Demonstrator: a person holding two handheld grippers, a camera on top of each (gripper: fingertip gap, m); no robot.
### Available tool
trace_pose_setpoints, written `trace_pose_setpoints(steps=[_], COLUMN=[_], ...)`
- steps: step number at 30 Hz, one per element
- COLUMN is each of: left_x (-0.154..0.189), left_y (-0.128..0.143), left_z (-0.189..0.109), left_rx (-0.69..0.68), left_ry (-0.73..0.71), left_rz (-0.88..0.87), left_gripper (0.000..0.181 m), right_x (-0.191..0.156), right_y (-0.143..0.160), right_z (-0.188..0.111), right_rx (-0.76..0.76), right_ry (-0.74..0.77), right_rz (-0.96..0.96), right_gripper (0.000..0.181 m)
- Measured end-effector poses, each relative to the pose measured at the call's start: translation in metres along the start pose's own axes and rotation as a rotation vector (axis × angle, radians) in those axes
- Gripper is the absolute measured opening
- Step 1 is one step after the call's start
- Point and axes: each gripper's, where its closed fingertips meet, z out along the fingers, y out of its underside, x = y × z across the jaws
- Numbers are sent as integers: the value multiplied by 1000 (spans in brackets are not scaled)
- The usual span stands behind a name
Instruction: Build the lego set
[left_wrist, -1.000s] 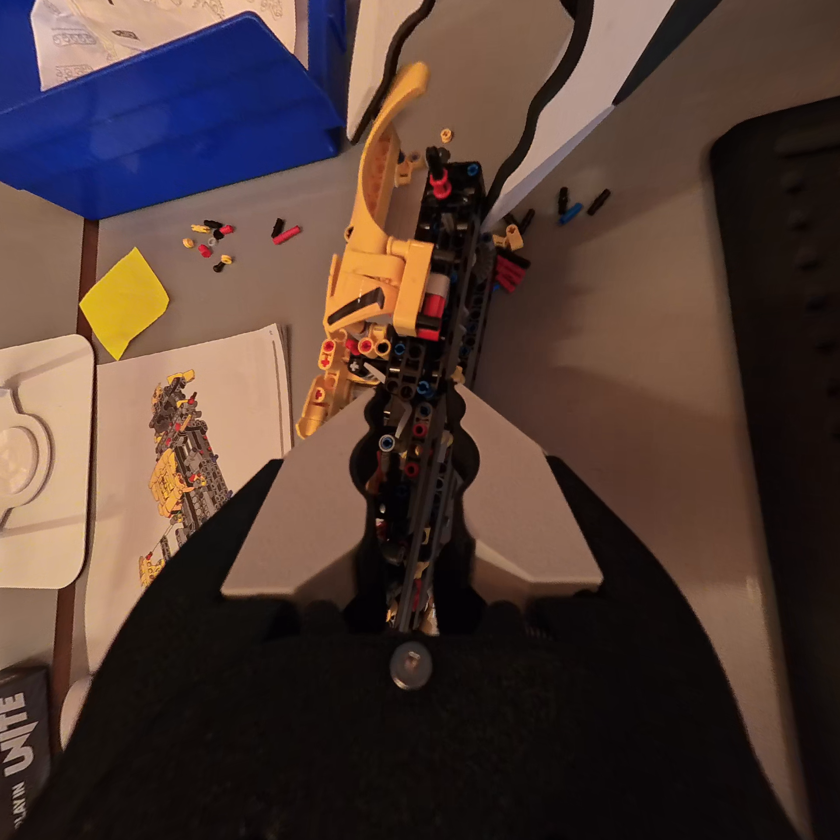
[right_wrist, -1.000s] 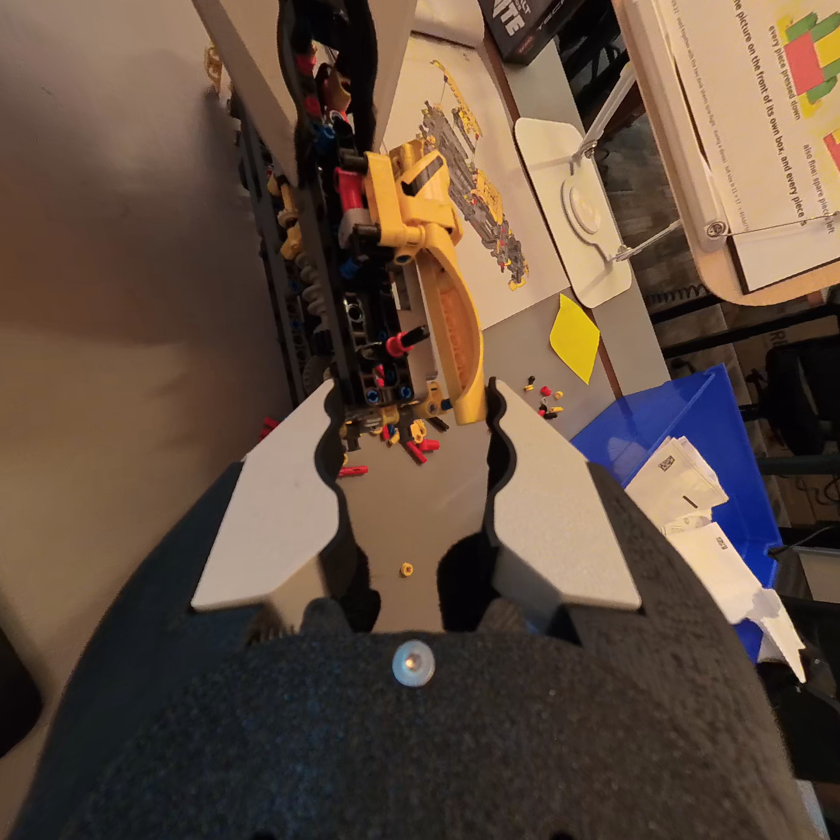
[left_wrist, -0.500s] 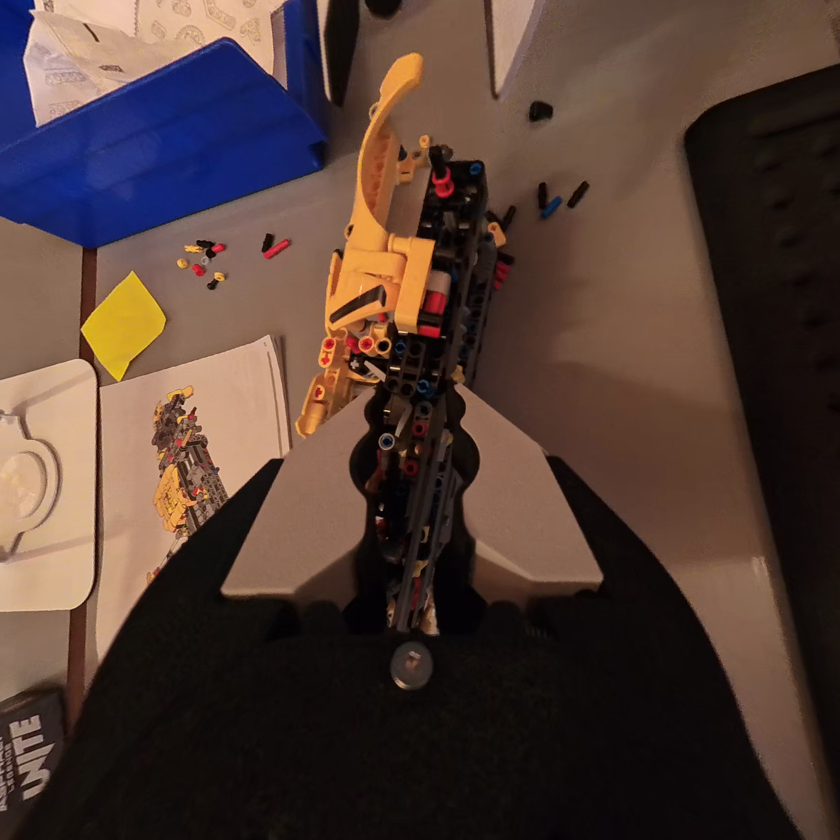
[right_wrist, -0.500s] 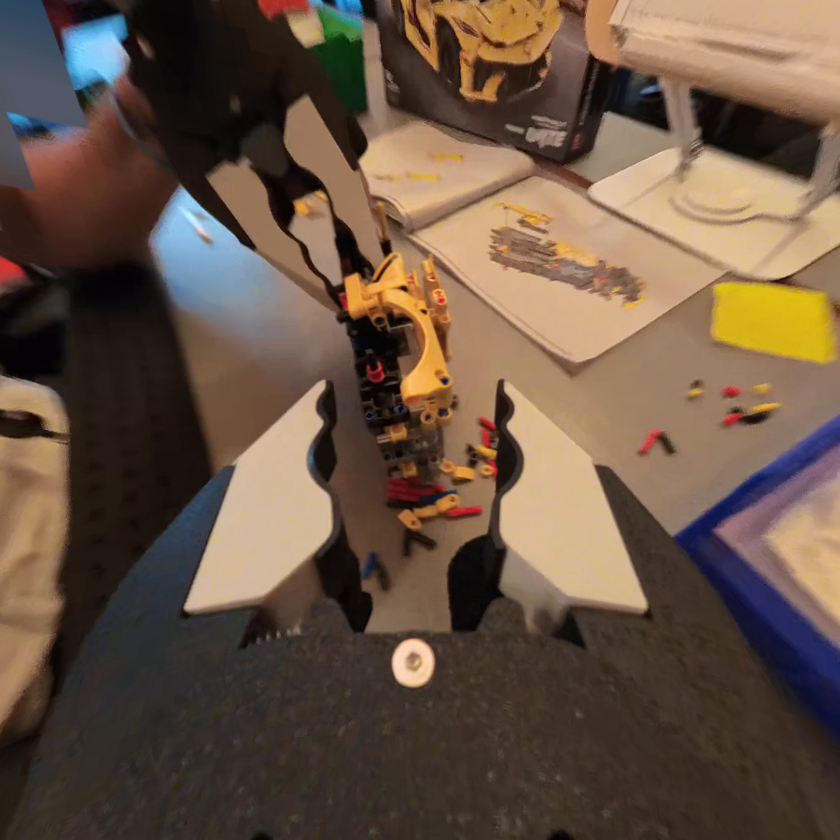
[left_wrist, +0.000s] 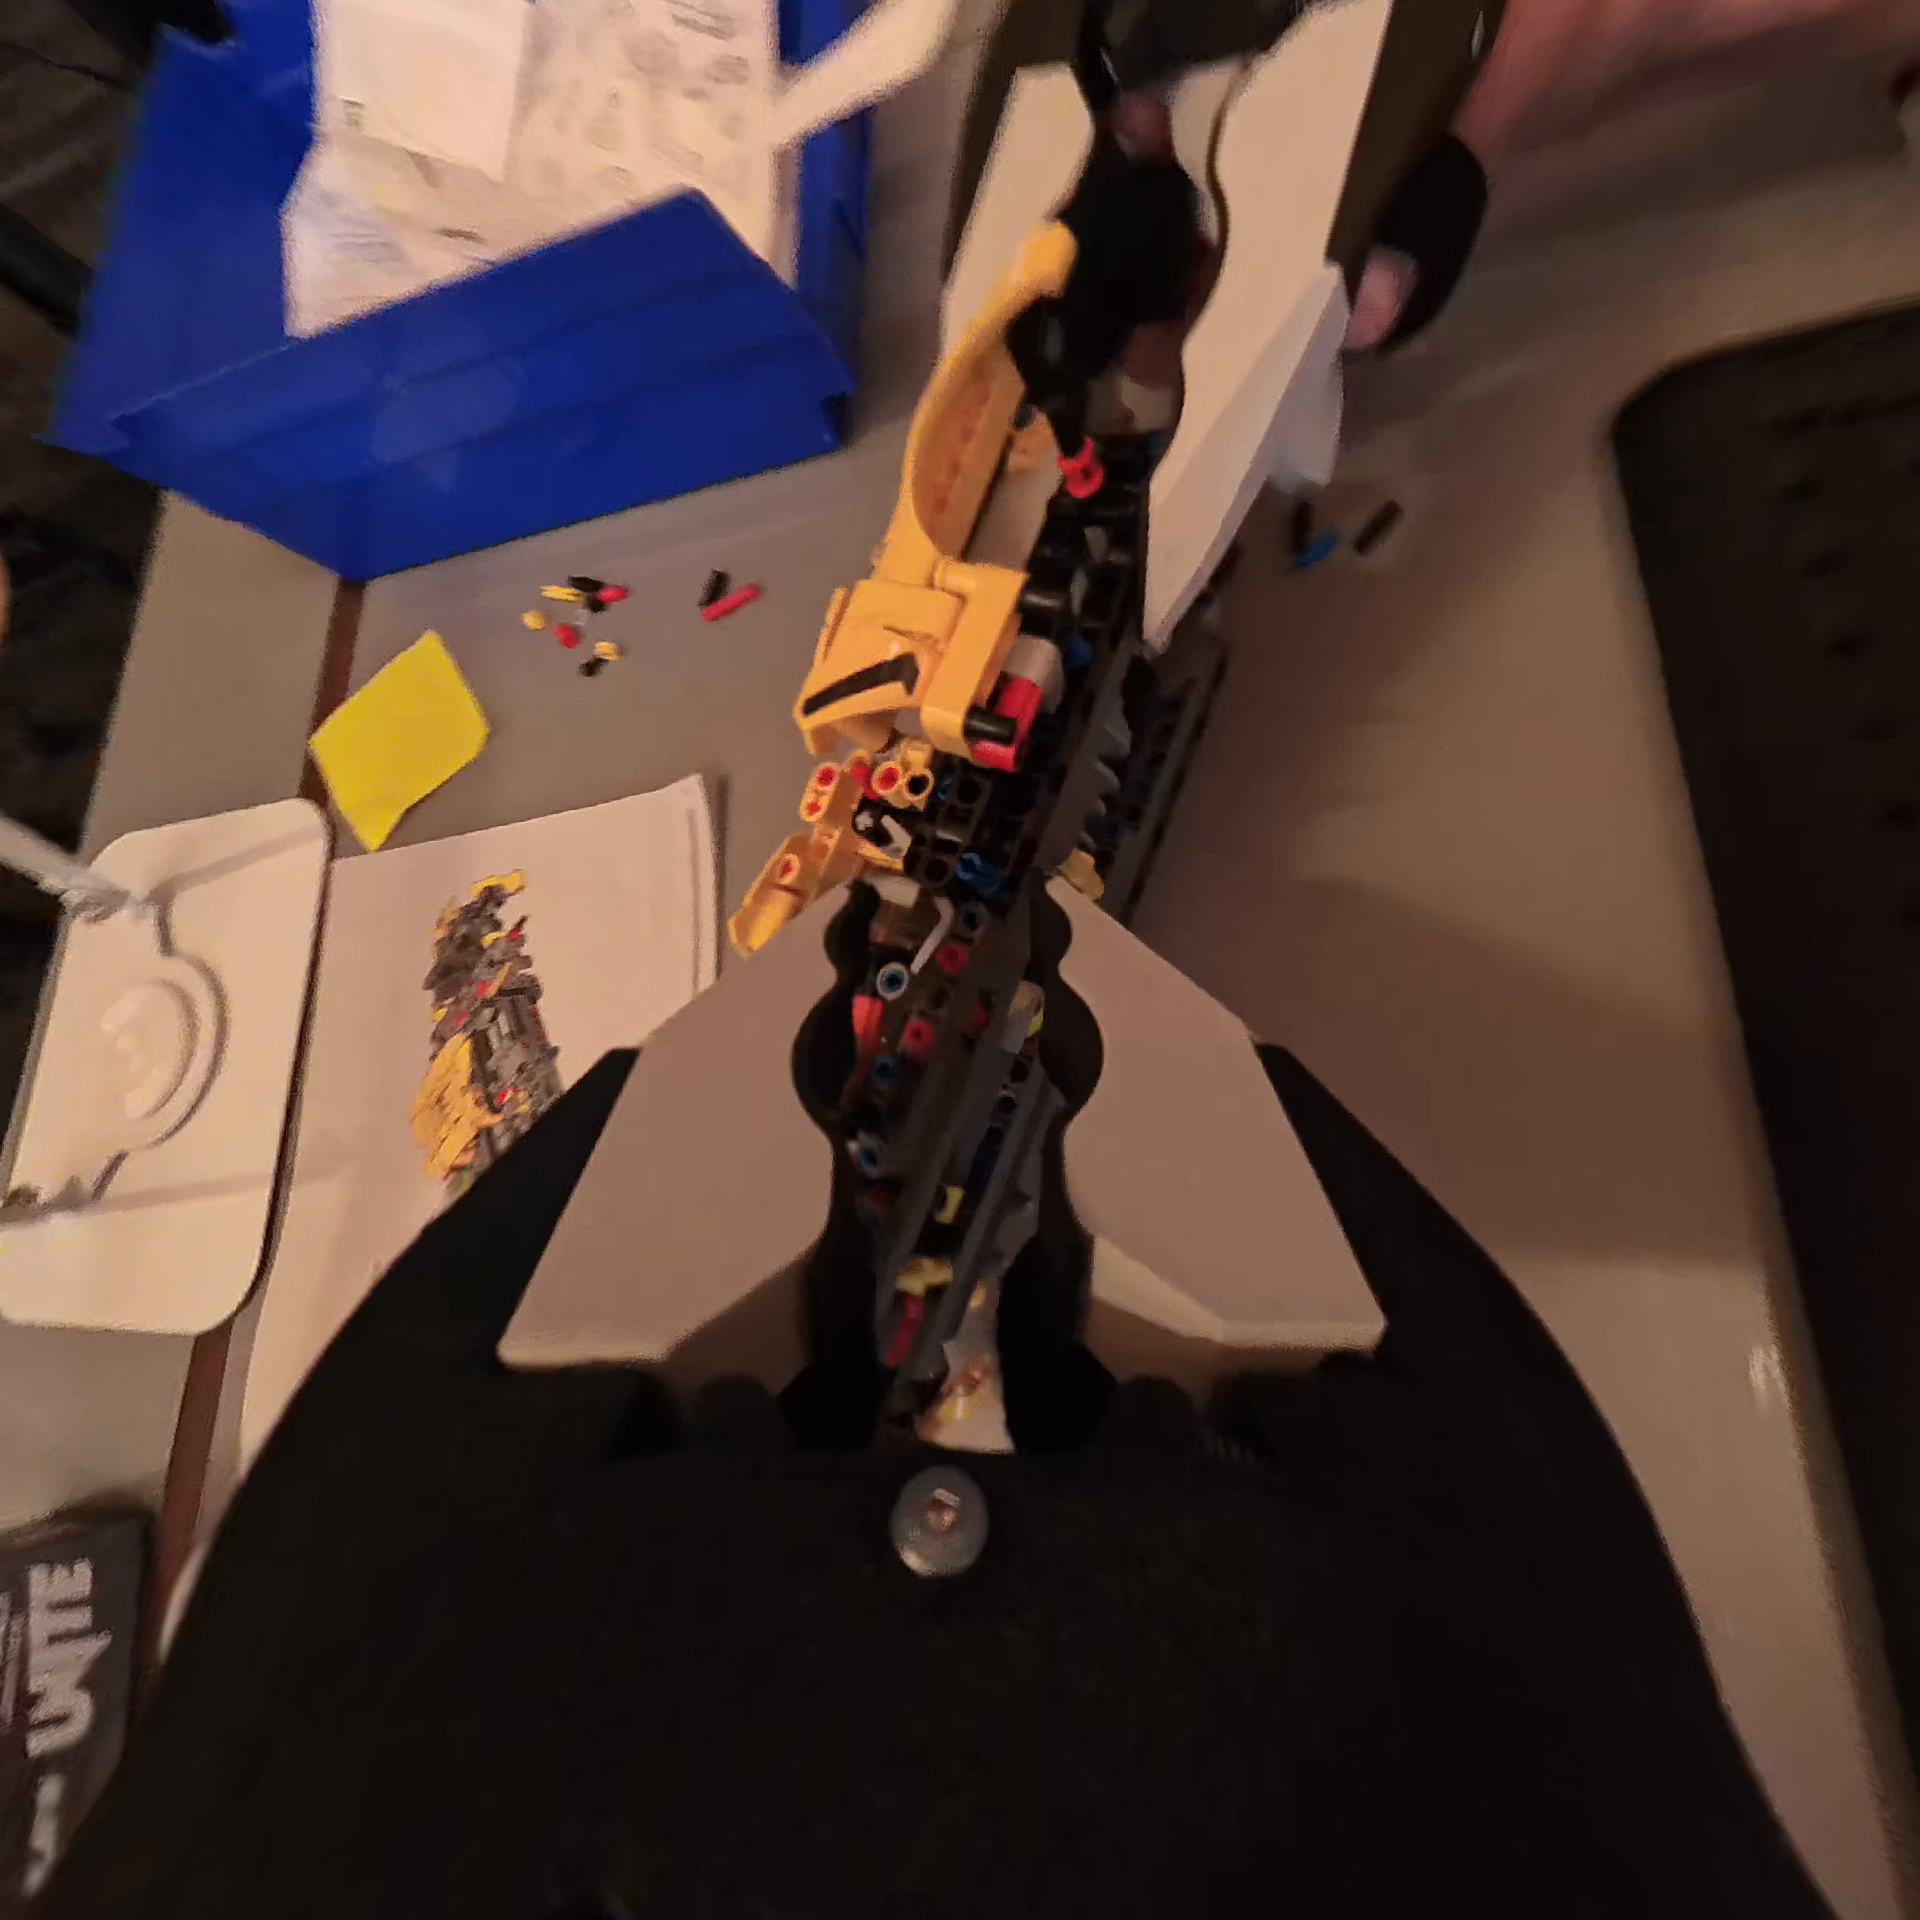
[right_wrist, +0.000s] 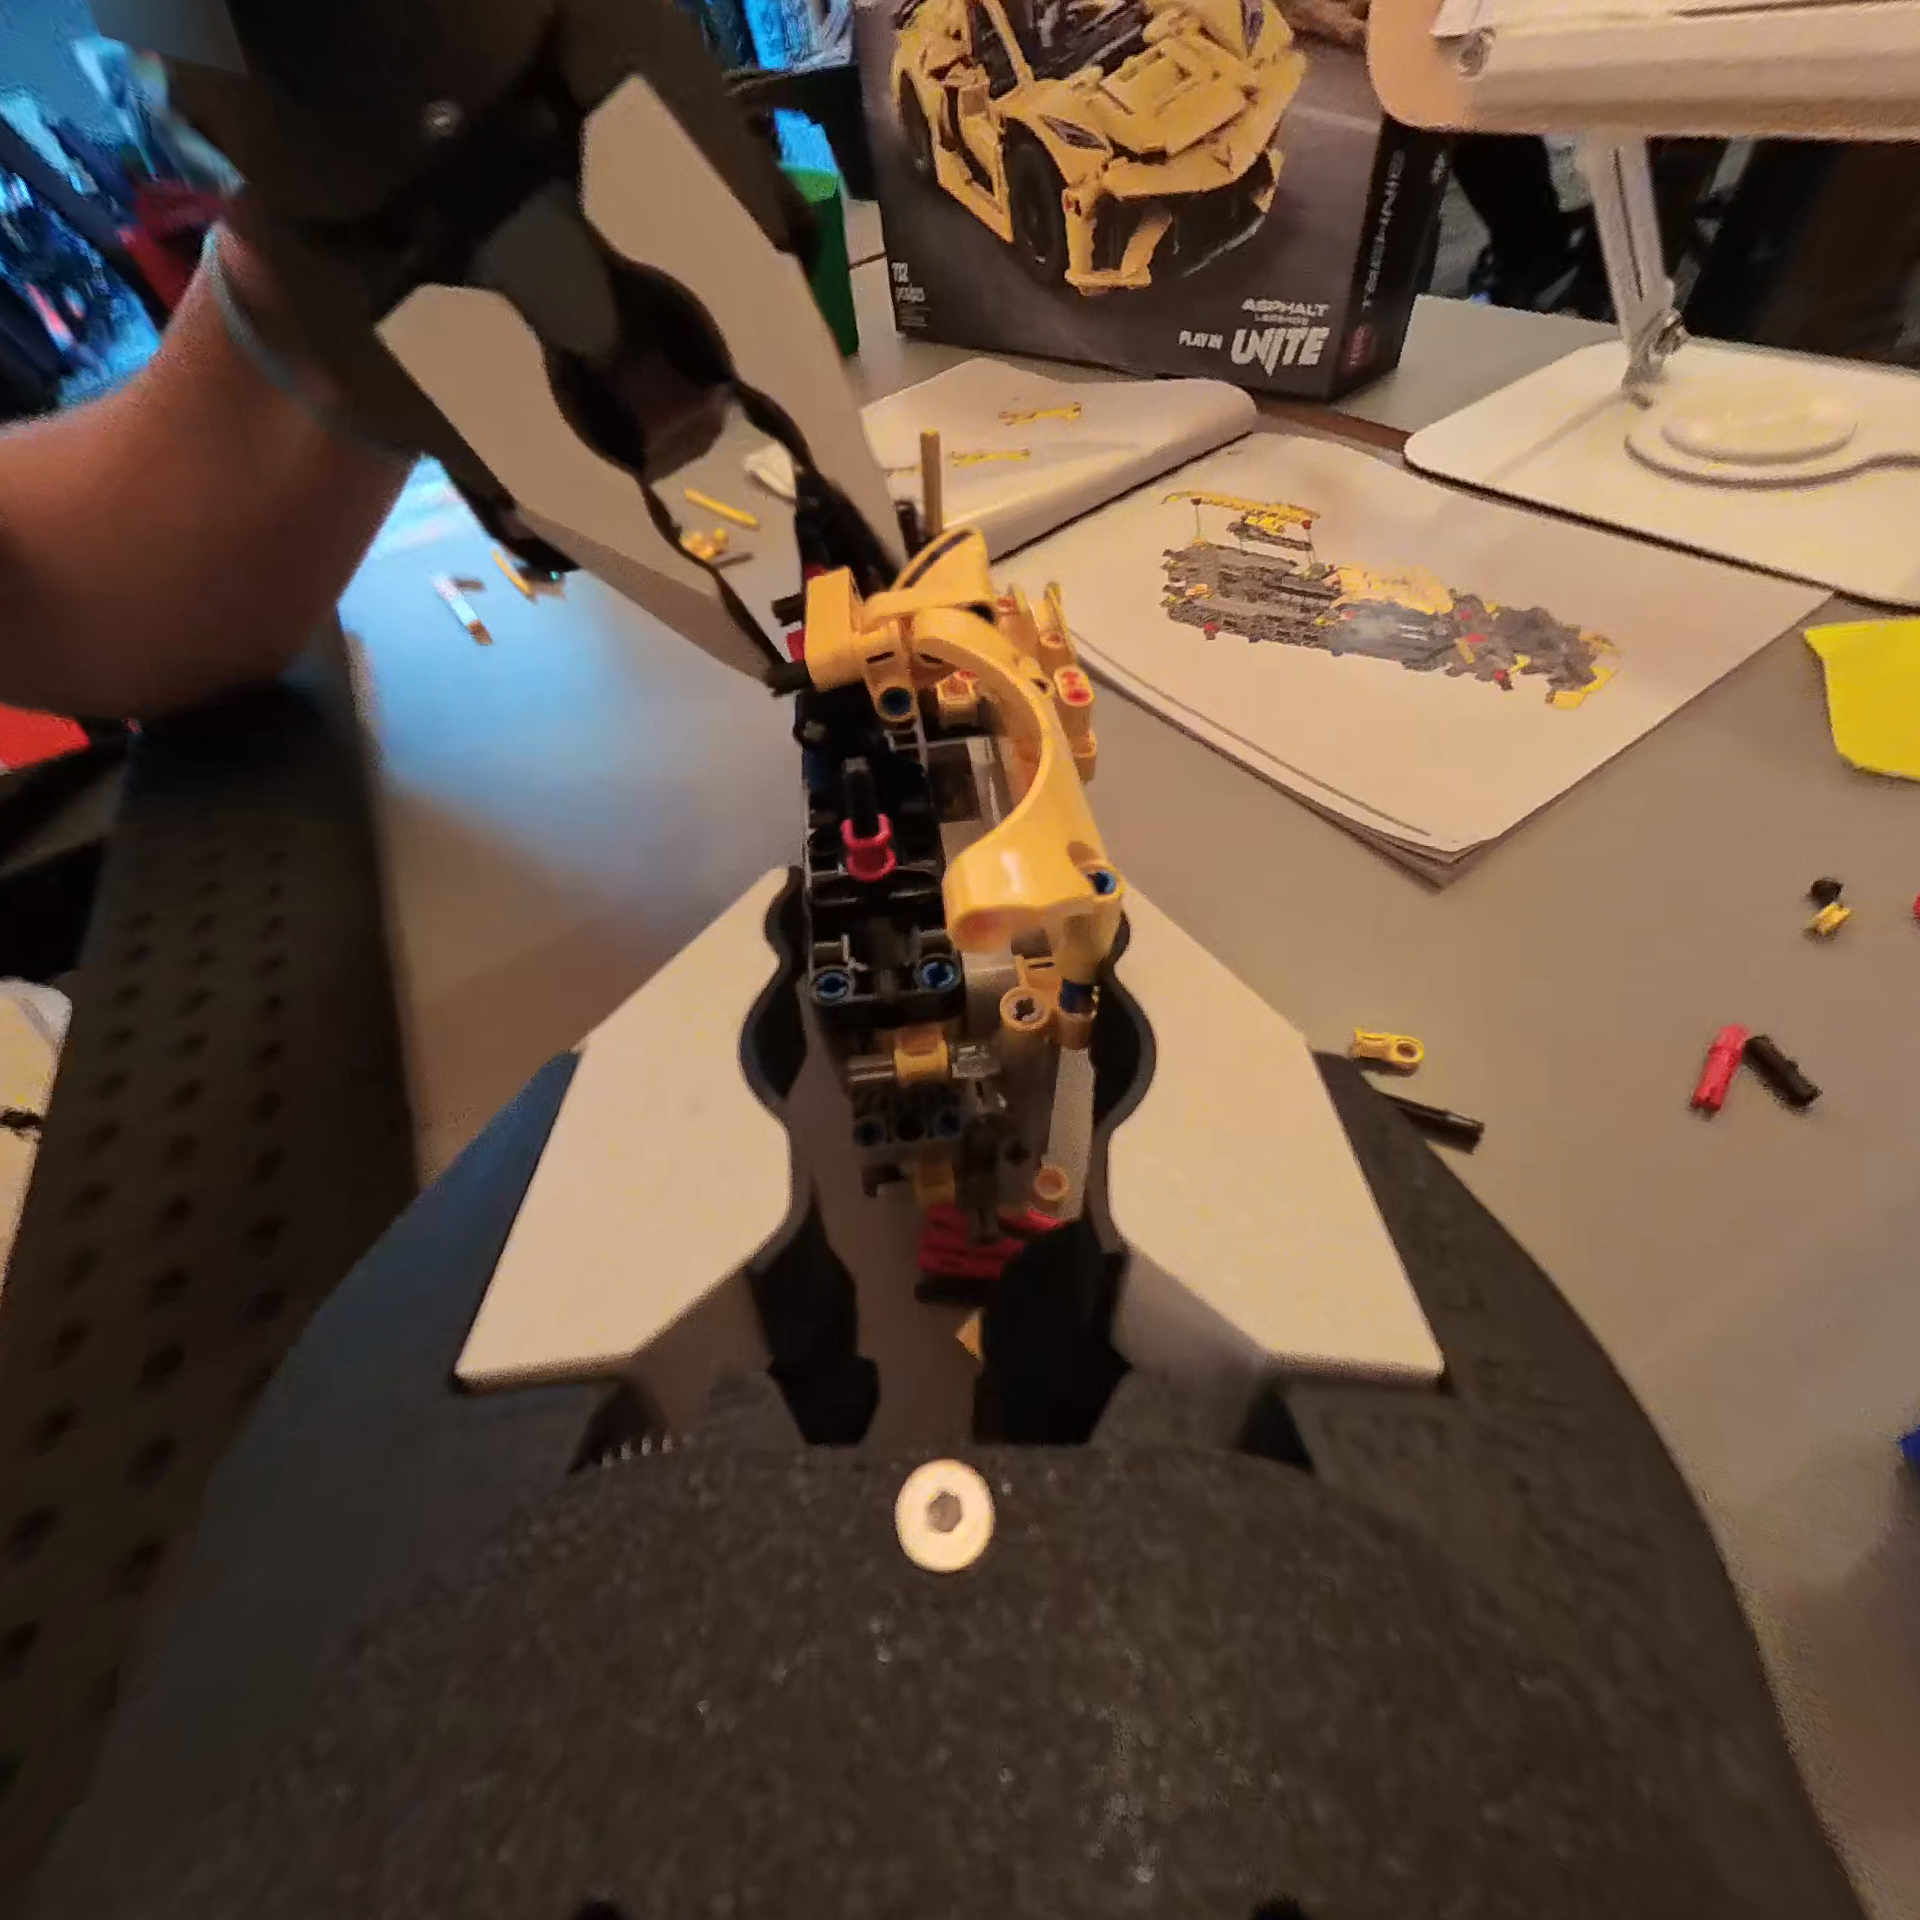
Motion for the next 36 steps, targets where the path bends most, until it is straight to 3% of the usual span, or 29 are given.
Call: trace_pose_setpoints(steps=[3, 6, 10, 13, 15, 20, 23, 24, 26, 30, 36], left_x=[-2, 20, 61, 60, 53, 46, 40, 38, 37, 32, 9], left_y=[-10, -3, 20, 27, 22, 29, 32, 29, 31, 33, 19], left_z=[-35, -55, -29, -7, 3, 25, 23, 19, 17, 11, -29], left_rx=[136, 302, 443, 598, 692, 660, 713, 763, 790, 760, 866], left_ry=[-74, -44, 34, 55, 105, 70, 51, 70, 48, -19, -165], left_rz=[-148, -519, -1098, -1497, -1638, -1788, -1866, -1876, -1889, -1762, -1443], left_gripper=[32, 32, 35, 42, 57, 58, 40, 23, 20, 20, 20], right_x=[4, 4, -6, -14, -17, -21, -26, -27, -29, -35, -51], right_y=[-8, -14, -18, -20, -21, -23, -21, -19, -17, -23, -62], right_z=[2, 6, 14, 19, 20, 23, 27, 28, 31, 32, 31], right_rx=[20, 22, 11, 5, 2, 0, -11, -11, 4, 81, 271], right_ry=[9, 50, 106, 131, 143, 156, 155, 157, 152, 151, 120], right_rz=[154, 256, 354, 382, 379, 386, 374, 370, 383, 376, 197], right_gripper=[51, 51, 51, 51, 51, 50, 50, 50, 49, 47, 47])
